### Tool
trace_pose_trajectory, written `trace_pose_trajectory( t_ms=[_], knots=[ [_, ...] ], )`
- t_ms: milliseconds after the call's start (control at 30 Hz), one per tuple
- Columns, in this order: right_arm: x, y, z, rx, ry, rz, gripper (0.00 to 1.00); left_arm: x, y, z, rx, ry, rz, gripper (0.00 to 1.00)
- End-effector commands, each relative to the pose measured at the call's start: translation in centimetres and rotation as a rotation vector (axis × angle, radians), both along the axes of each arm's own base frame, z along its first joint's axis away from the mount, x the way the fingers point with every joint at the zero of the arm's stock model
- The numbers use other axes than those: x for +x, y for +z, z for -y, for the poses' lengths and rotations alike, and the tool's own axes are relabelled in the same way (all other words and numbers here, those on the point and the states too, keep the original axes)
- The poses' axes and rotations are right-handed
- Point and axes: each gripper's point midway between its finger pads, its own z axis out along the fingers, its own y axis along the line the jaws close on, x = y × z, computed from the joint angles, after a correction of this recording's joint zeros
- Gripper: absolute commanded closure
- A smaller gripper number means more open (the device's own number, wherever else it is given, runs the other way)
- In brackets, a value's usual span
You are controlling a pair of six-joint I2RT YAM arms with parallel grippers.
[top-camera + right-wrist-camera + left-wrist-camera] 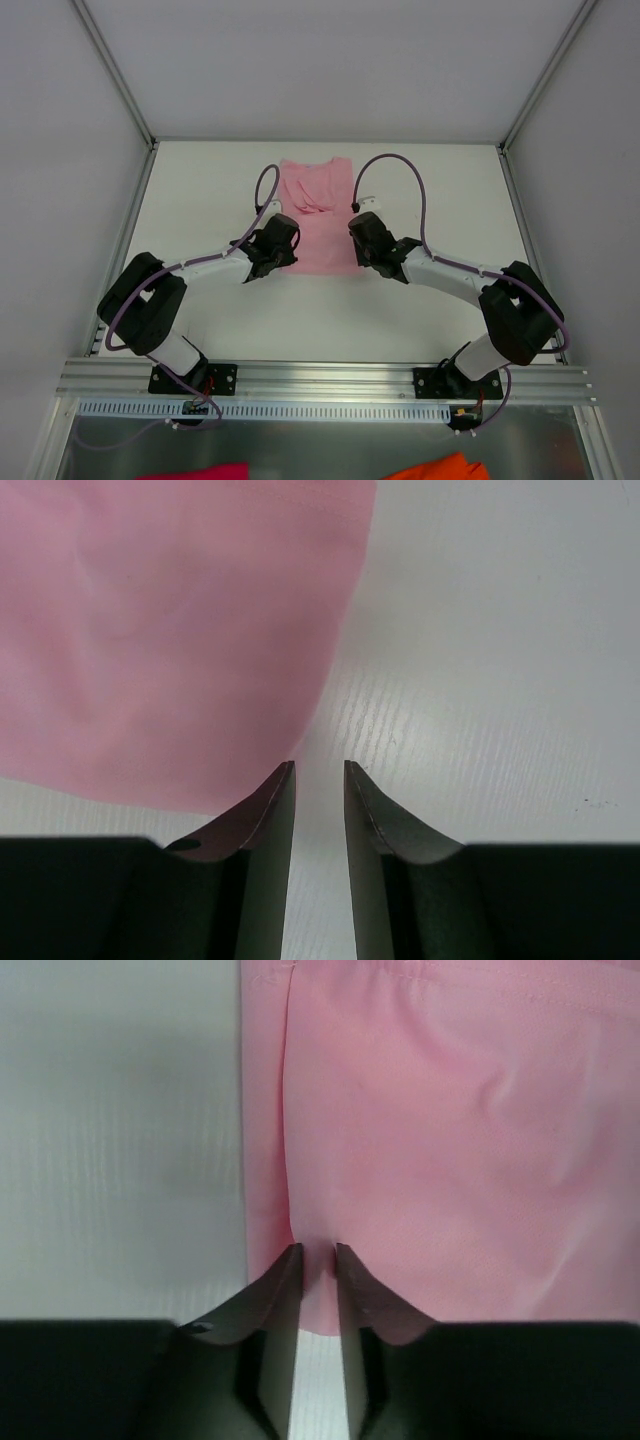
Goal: Fold and stack the t-shirts
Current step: Fold the folded rectangular tshirt in 1/3 of the way
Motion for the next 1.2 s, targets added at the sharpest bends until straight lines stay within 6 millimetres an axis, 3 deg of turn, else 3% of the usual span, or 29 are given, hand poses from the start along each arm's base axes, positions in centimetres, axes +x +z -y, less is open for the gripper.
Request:
trace_pose_trajectory(
  t_ms=[0,100,300,367,500,600,800,833,867,933,1000,1067,1167],
  knots=[
    [0.7,2.3,-0.4,0.045,-0.018,0.060,0.71,0.4,0.0,0.4,-0.011,0.005,0.021,0.85],
    [0.7,1.9,-0.5,0.046,-0.014,0.054,0.71,0.3,0.0,0.4,-0.016,0.005,0.017,1.00],
    [0.6,1.1,-0.5,0.048,-0.011,0.042,0.71,-0.5,0.5,-0.1,-0.024,0.021,0.024,1.00],
    [0.5,1.2,-0.6,0.055,-0.008,0.042,0.72,-1.6,0.9,-0.6,-0.018,0.022,0.020,1.00],
    [0.4,1.2,-0.7,0.066,-0.006,0.042,0.72,-2.8,3.1,-1.2,-0.029,0.038,0.072,1.00],
    [0.4,1.1,-0.9,0.068,0.000,0.038,0.72,-3.7,3.5,-1.2,-0.030,0.035,0.084,1.00],
    [0.4,0.9,-1.0,0.064,0.005,0.032,0.73,-4.9,2.3,-1.0,-0.012,0.030,0.058,1.00],
    [0.4,0.9,-1.0,0.064,0.005,0.032,0.72,-4.9,2.1,-1.0,-0.007,0.030,0.051,0.96],
    [0.3,0.9,-1.0,0.065,0.005,0.030,0.72,-4.9,1.9,-1.0,-0.004,0.033,0.048,0.82],
    [0.3,0.9,-1.0,0.067,0.005,0.029,0.72,-4.9,1.6,-0.9,0.010,0.027,0.040,0.41],
    [0.4,1.0,-0.9,0.064,0.004,0.034,0.71,-4.8,1.3,-1.0,0.022,0.029,0.033,0.24],
    [0.5,1.3,-0.8,0.060,-0.002,0.045,0.71,-4.5,1.9,-1.0,0.032,0.028,0.048,0.18],
    [1.0,1.8,-1.2,0.062,0.017,0.065,0.75,-3.4,3.9,-0.7,0.037,0.025,0.102,0.20]
  ],
)
